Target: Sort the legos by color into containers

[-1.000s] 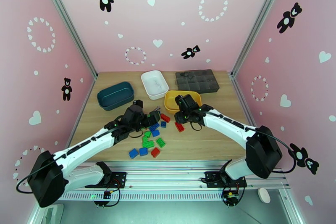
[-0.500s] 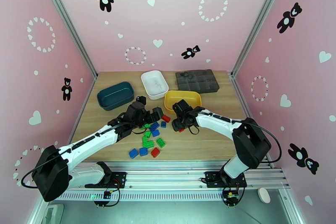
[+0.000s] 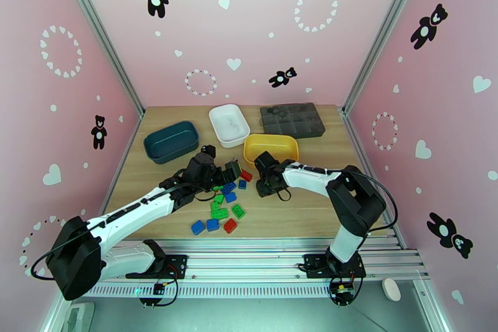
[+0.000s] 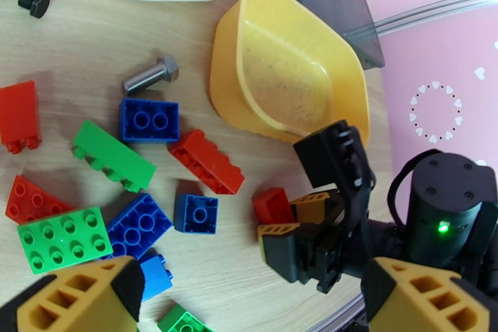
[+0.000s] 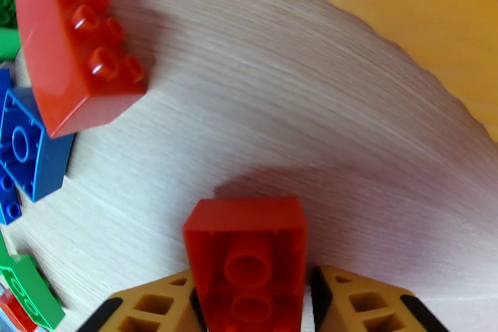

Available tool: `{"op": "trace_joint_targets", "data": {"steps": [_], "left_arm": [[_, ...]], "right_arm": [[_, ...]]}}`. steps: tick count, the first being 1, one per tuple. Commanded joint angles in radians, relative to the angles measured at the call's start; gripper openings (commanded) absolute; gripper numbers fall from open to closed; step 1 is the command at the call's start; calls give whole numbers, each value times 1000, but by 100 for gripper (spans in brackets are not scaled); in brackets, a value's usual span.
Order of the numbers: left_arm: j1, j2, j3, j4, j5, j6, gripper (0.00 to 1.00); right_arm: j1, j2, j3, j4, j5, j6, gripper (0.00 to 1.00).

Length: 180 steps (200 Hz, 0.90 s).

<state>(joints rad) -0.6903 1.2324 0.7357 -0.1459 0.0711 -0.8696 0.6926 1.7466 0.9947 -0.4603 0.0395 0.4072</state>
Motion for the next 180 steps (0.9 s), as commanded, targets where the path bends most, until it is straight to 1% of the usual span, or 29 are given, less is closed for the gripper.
{"op": "trace_joint_targets", "data": {"steps": [1,18,27,45,76,90,119,137,151,167,180], "left_arm": [[-6,-16,-12,-3,-13,-9,98],[-6,-9,-6,0,-8,-6,98],[-6,-1,-1,0,-6,0,99],[-5,16,17,4,-1,7,98],[-3,71,71,16,31,30,98],[-2,105,144,16,48,44,98],[10,190,263,15,91,70,98],[20,244,323,14,115,78,99],[28,273,353,16,129,79,98],[34,291,357,23,142,77,98],[37,289,344,23,143,74,98]], "right_arm": [[7,-12,3,0,-9,16,32],[7,-68,-2,-11,-13,21,27],[6,-96,-1,-20,-13,21,26],[5,-161,12,-43,-6,19,26],[-21,-220,59,-77,15,2,26],[-52,-222,94,-84,15,-5,26],[-135,-170,183,-69,-31,-11,26],[-179,-100,260,-71,-54,-7,26],[-195,-45,328,-79,-57,-7,27],[-208,16,395,-84,-58,-5,33],[-212,55,437,-97,-56,-5,36]]}}
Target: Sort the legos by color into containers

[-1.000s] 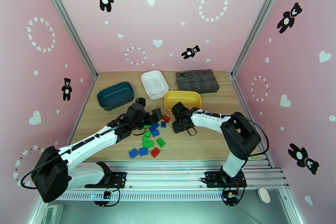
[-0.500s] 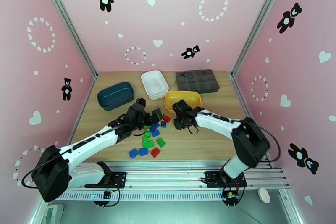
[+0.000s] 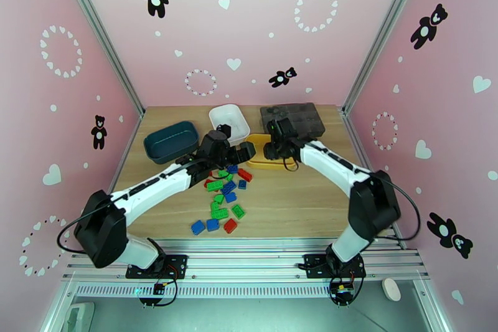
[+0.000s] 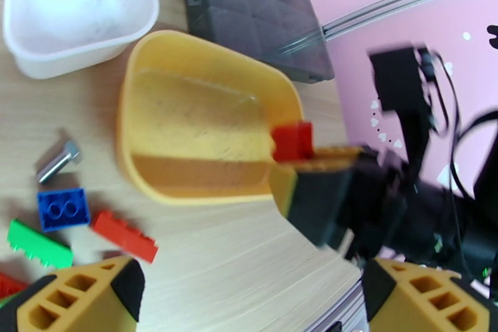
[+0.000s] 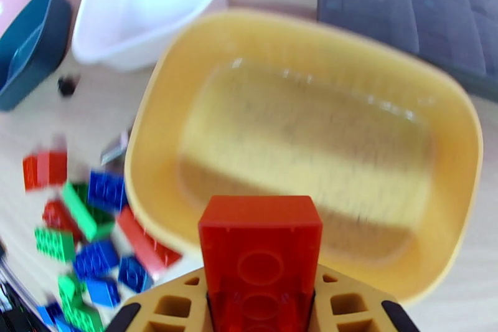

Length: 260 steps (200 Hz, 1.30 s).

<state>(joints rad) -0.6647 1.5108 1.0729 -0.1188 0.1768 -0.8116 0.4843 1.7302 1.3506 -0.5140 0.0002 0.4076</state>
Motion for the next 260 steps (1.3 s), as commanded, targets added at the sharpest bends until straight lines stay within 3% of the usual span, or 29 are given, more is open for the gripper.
{"op": "trace_joint_targets", "data": {"steps": [1,47,80,139,205,260], "left_arm": [[12,10,5,-4,38,17,98],[13,-64,-84,-24,-31,26,98],[15,-143,-142,-93,-76,53,98],[36,-267,-218,-230,-142,53,98],[117,-445,-380,-280,-133,7,98],[174,-527,-443,-309,-108,-13,98]], "right_arm": [[-5,74,85,-44,-16,-6,36],[-8,114,156,-61,-14,-7,58],[2,69,134,-71,-3,-15,60],[129,-110,-33,-81,52,-30,68],[399,-283,-257,-75,52,51,76],[655,-282,-332,-27,23,147,85]]}}
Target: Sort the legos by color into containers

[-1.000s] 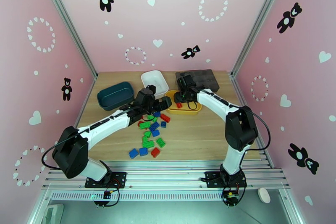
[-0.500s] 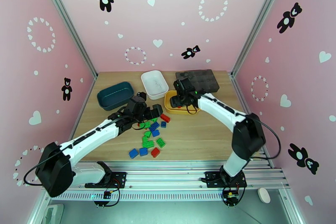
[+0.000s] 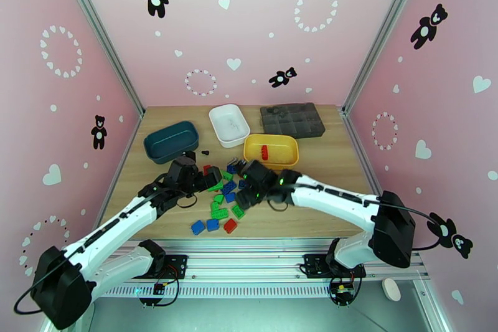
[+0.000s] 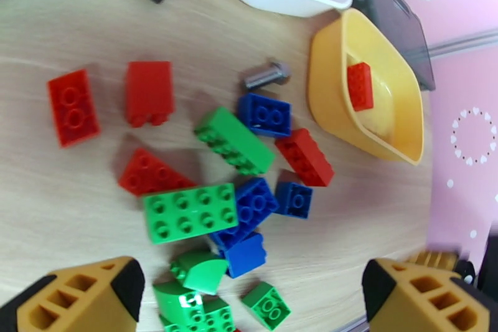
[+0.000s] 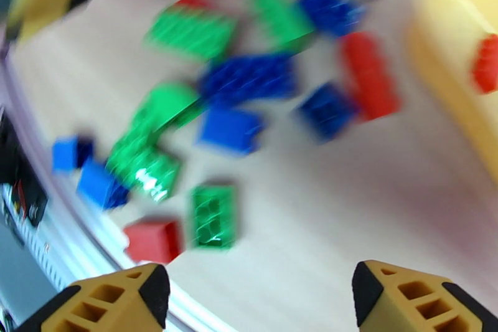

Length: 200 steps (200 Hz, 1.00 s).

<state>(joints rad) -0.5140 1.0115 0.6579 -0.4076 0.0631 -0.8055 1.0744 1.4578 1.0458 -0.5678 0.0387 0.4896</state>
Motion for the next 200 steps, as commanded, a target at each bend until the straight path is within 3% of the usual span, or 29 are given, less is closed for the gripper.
{"op": "trace_joint_targets", "data": {"steps": [1,37,78,121,200], "left_arm": [[23,-29,-28,-20,8,-20,98],[24,-21,-51,-7,30,-32,98],[25,-49,-92,-5,33,-50,98],[38,-93,-133,-20,33,-66,98],[180,-170,-199,-15,125,-67,98]], "right_arm": [[68,-8,-28,27,-15,67,85],[184,101,-17,40,2,112,81],[250,247,43,39,5,137,74],[257,324,80,13,44,149,75],[241,427,162,-38,122,141,73]]}}
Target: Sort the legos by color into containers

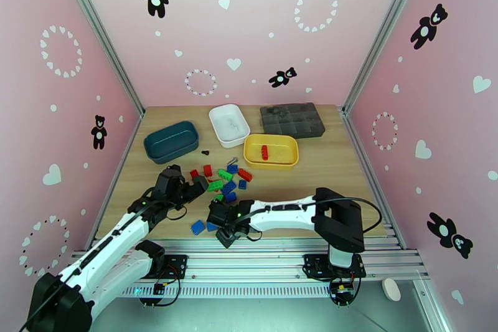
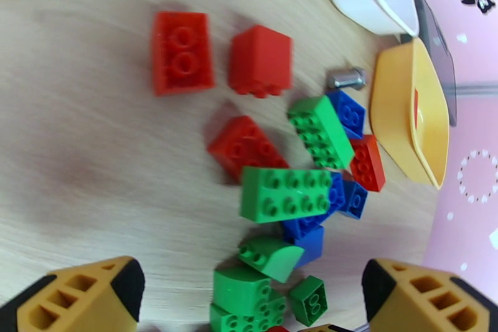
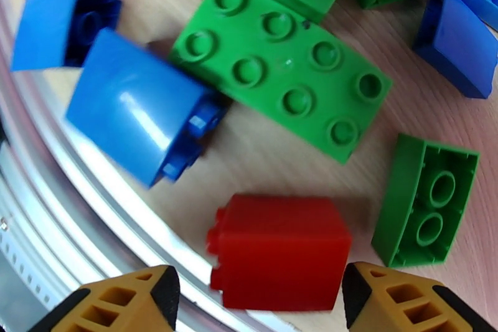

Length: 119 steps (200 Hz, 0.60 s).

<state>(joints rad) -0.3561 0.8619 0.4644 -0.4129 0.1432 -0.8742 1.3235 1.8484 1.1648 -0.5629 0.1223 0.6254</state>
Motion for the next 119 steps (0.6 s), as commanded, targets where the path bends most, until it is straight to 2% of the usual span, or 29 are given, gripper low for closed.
{"op": "trace_joint_targets", "data": {"steps": [1,32,85,119], "left_arm": [[23,-21,-6,-10,45,3,98],[25,-17,-9,-6,47,2,98],[26,4,0,17,68,6,98],[26,36,4,82,125,0,98]], "right_arm": [[-9,37,43,-43,39,4,73],[-23,60,66,-36,36,0,68],[-41,20,52,-52,30,-4,42],[-80,-80,6,-48,22,-11,38]]}}
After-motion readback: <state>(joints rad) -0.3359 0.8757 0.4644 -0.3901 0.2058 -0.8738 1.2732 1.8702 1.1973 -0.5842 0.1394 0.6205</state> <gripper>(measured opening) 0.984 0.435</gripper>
